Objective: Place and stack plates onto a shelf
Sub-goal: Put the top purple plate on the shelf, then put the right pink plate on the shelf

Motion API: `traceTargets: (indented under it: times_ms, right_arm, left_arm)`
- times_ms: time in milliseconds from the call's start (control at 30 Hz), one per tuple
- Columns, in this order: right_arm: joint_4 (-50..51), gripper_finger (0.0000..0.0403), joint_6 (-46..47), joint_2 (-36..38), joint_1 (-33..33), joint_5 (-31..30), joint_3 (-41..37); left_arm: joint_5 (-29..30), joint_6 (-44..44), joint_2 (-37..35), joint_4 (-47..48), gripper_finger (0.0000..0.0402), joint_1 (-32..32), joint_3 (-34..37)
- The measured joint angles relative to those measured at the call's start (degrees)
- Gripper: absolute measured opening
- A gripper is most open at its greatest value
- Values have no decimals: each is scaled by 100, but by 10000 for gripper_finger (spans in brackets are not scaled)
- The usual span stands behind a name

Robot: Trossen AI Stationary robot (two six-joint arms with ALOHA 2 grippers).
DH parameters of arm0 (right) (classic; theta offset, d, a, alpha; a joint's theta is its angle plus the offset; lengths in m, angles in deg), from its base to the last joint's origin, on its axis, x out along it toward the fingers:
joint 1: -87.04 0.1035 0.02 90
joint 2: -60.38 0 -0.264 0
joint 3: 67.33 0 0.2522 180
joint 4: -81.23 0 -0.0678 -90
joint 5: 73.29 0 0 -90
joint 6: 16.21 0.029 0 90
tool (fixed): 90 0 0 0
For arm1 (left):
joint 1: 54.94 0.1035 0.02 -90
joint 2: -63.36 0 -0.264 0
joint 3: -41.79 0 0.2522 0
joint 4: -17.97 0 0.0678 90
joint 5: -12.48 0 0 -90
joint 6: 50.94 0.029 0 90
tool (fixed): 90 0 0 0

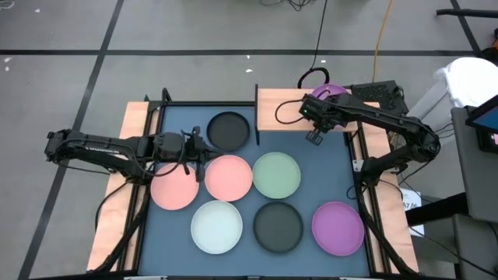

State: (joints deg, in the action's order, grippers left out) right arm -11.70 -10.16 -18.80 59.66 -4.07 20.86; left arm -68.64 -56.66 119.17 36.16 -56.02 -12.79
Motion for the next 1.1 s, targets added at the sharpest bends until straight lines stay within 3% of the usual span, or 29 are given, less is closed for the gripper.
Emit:
traceTargets:
  times_ms: [600, 1100]
  right_arm:
    - [104, 5, 81, 0, -3, -2, 0]
    - [-243, 141, 453, 291, 246, -179, -7]
  left_arm:
    - [2, -2, 0, 2, 3, 0, 0]
    - [4, -4, 0, 9, 3, 0, 0]
